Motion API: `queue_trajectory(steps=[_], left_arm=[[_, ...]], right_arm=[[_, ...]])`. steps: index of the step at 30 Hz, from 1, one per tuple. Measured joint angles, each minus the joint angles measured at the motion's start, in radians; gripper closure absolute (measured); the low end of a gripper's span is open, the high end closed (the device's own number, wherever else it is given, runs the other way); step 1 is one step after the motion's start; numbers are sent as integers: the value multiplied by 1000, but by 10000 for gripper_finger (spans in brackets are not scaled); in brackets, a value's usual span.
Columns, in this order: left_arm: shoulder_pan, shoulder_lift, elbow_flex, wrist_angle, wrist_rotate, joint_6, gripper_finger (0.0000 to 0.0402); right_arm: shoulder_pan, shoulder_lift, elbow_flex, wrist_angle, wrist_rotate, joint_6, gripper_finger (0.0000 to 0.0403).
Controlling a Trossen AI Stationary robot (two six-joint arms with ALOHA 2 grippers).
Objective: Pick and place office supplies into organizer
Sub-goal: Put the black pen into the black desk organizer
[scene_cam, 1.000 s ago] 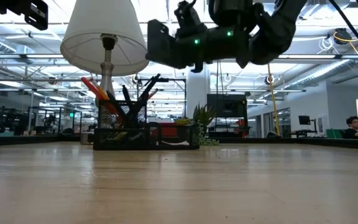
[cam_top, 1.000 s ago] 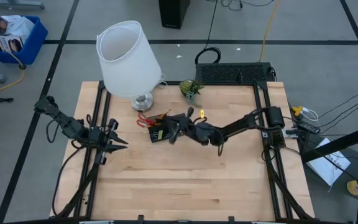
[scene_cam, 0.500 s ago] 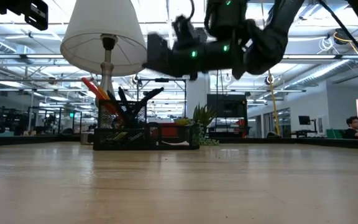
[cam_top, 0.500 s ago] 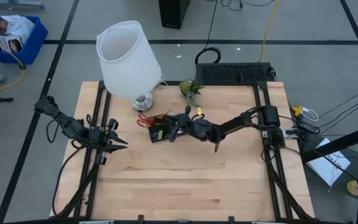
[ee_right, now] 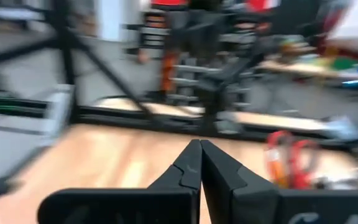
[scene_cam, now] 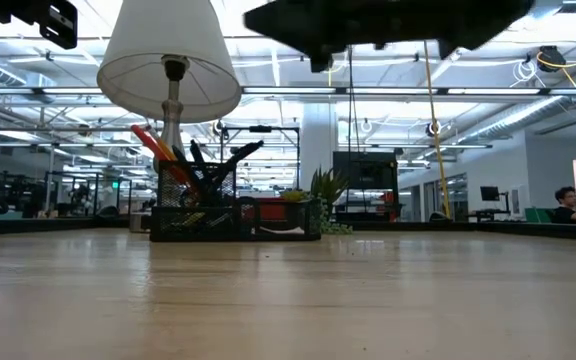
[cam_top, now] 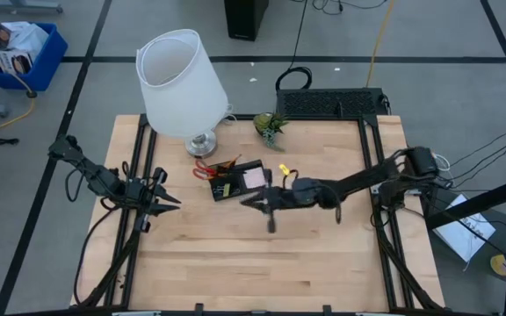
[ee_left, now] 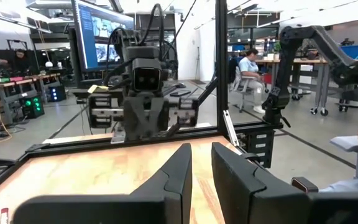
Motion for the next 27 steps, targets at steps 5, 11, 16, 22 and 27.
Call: queue_trajectory(steps=[5, 11, 16, 22, 27], left_arm=[[0, 0, 0, 2, 0, 0, 334], [0, 0, 0, 2, 0, 0, 334], [0, 0, 0, 3, 0, 0, 334], [0, 0, 0, 3, 0, 0, 334], [0, 0, 0, 3, 0, 0, 334]], right_arm=[[13, -117, -182, 57, -166, 117, 401], [48, -193, -396, 343, -121, 154, 391], [50, -160, -443, 302, 0, 223, 328], [30, -11, -396, 316, 105, 295, 217], [-54, 124, -255, 272, 88, 317, 216]])
